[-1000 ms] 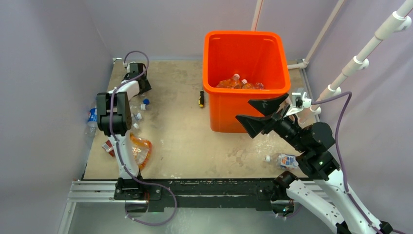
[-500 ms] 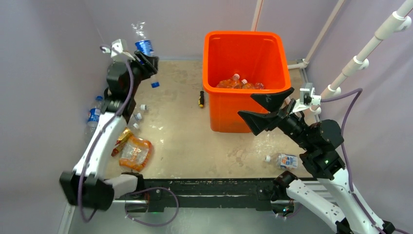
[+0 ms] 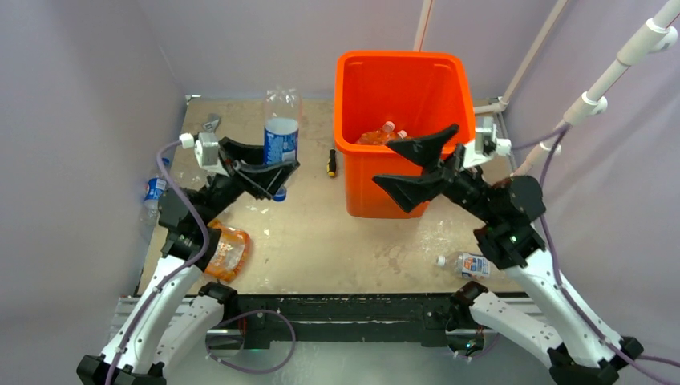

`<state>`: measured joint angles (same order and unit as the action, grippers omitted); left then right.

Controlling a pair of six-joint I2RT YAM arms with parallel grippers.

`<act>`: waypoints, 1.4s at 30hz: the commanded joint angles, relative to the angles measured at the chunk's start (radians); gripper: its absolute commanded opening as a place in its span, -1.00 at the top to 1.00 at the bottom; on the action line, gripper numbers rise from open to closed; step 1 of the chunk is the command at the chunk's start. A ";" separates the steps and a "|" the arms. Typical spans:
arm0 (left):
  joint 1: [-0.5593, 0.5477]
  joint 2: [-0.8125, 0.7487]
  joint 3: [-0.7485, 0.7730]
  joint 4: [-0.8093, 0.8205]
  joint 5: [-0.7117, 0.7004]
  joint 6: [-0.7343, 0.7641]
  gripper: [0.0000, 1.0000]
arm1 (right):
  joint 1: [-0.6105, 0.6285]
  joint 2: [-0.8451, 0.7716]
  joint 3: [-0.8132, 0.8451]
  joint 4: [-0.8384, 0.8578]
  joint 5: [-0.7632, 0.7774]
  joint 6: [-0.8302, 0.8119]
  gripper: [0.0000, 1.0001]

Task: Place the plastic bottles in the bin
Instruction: Pick up the plastic bottle at the center of the board.

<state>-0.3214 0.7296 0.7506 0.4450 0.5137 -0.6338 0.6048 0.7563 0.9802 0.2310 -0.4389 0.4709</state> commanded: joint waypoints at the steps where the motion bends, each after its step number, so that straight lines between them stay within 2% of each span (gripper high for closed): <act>1: -0.005 -0.051 -0.074 0.186 0.209 -0.034 0.42 | 0.027 0.165 0.123 0.152 -0.109 0.064 -0.98; 7: -0.023 -0.092 -0.128 0.235 0.212 -0.059 0.45 | 0.304 0.323 0.246 0.113 0.176 -0.109 -0.98; 13: -0.056 -0.111 -0.157 0.262 0.213 -0.066 0.48 | 0.347 0.430 0.256 0.222 0.234 -0.085 -0.98; 19: -0.076 -0.113 -0.169 0.236 0.199 -0.050 0.49 | 0.372 0.491 0.306 0.282 0.220 -0.080 -0.98; 24: -0.077 -0.101 -0.172 0.241 0.207 -0.058 0.51 | 0.379 0.548 0.396 0.229 0.132 -0.077 -0.98; 29: -0.079 -0.106 -0.173 0.240 0.211 -0.054 0.53 | 0.383 0.592 0.467 0.157 0.125 -0.084 -0.97; 37: -0.079 -0.113 -0.173 0.221 0.204 -0.043 0.46 | 0.383 0.637 0.560 0.030 0.087 -0.096 -0.39; 40: -0.079 -0.117 -0.174 0.222 0.203 -0.040 0.46 | 0.383 0.650 0.600 -0.040 0.066 -0.115 -0.52; 42: -0.079 -0.120 -0.174 0.221 0.201 -0.039 0.47 | 0.383 0.652 0.608 -0.066 0.065 -0.114 -0.52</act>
<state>-0.3954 0.6243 0.5758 0.6353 0.7105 -0.6880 0.9840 1.4086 1.5238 0.2417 -0.3416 0.3847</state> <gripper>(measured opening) 0.545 0.755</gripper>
